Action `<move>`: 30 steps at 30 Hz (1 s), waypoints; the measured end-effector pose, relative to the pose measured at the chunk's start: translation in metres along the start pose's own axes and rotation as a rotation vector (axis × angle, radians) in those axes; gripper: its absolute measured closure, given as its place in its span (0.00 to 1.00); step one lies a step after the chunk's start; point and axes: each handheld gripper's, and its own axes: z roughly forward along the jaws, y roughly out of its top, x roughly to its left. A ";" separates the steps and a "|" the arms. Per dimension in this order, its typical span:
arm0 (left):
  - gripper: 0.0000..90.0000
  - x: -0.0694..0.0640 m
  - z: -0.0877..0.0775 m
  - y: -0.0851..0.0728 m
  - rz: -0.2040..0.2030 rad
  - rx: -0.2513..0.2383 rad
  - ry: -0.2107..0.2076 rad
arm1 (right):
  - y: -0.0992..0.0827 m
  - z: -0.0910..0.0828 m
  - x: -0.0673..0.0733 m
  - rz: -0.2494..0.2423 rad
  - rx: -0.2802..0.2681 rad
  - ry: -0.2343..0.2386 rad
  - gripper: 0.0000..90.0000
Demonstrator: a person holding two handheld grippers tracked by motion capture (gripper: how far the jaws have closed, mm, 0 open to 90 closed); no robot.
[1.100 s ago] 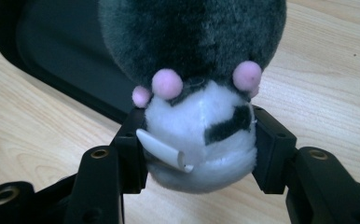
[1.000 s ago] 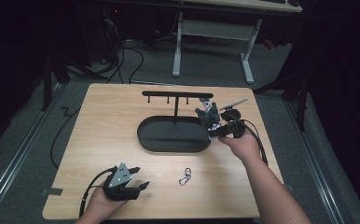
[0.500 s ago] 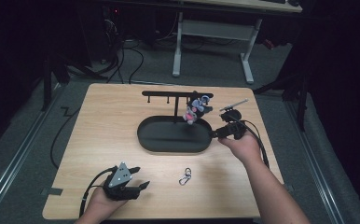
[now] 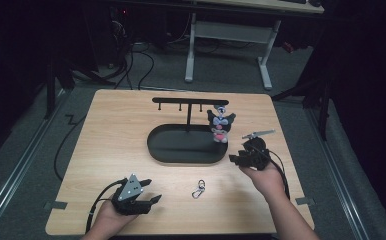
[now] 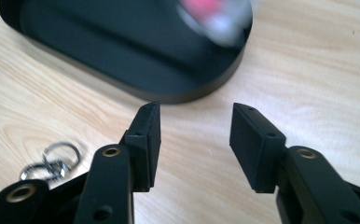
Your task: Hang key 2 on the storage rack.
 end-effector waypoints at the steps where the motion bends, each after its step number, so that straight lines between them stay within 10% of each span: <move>1: 0.41 0.000 0.000 0.000 0.000 0.003 0.000 | -0.009 0.002 0.000 0.000 -0.012 0.003 0.62; 18: 0.41 -0.004 0.003 0.000 -0.021 -0.004 -0.012 | -0.106 0.015 0.013 0.037 -0.169 0.013 0.62; 22: 0.41 -0.005 0.003 0.001 -0.019 -0.009 -0.013 | -0.109 0.012 0.022 -0.014 -0.170 0.009 0.62; 30: 0.41 -0.003 -0.004 -0.005 -0.036 -0.001 0.019 | -0.099 0.023 0.067 -0.126 -0.189 0.150 0.77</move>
